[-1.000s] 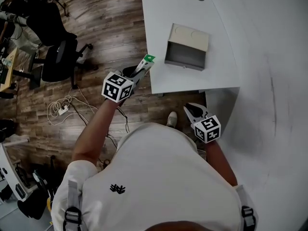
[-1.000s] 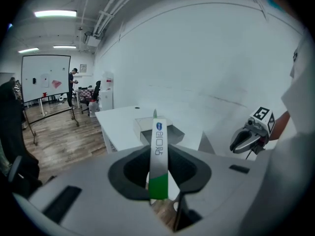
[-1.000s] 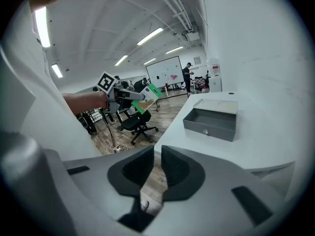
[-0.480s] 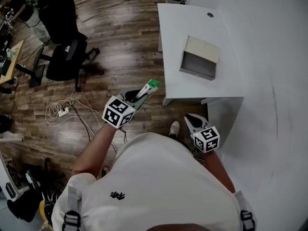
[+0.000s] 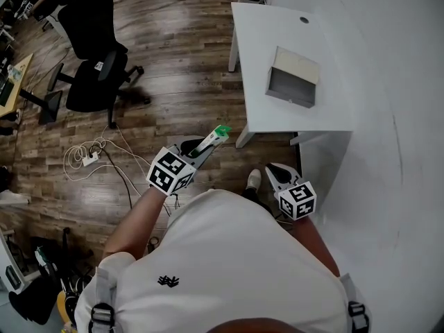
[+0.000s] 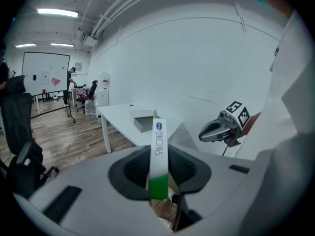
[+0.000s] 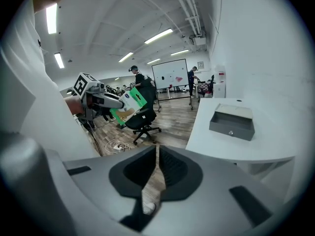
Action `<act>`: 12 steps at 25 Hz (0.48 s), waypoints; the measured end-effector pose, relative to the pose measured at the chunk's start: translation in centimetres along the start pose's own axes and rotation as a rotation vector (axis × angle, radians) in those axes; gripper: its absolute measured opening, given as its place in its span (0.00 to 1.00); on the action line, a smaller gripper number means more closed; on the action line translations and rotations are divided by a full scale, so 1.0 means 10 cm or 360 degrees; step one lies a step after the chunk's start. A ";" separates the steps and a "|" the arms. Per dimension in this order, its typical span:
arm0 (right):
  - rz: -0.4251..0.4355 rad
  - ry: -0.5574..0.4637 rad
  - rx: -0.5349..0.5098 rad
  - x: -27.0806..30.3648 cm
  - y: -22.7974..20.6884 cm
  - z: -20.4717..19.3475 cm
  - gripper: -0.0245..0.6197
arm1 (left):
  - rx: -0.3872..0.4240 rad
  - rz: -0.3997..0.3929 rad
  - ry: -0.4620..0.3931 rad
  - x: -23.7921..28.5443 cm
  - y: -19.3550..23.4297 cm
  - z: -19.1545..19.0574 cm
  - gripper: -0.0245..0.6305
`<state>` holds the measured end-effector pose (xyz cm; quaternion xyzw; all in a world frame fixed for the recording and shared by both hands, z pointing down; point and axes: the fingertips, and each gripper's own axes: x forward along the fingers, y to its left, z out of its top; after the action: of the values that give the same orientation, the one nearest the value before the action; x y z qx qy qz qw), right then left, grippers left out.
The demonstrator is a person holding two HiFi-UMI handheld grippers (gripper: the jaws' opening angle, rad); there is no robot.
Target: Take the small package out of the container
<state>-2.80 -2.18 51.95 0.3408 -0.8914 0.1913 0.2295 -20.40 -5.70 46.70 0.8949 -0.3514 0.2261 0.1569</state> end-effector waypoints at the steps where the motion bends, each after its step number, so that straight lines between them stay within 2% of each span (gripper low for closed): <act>1: -0.0007 -0.0001 -0.0003 -0.01 0.04 -0.01 0.07 | -0.0002 -0.0005 -0.0007 -0.03 -0.02 -0.02 0.18; 12: -0.0046 -0.0008 -0.0021 -0.11 0.19 -0.08 0.06 | -0.0008 -0.0054 -0.0028 -0.09 -0.16 -0.12 0.18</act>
<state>-3.20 0.13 51.66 0.3527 -0.8882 0.1811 0.2322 -20.22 -3.56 47.11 0.9022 -0.3382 0.2148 0.1598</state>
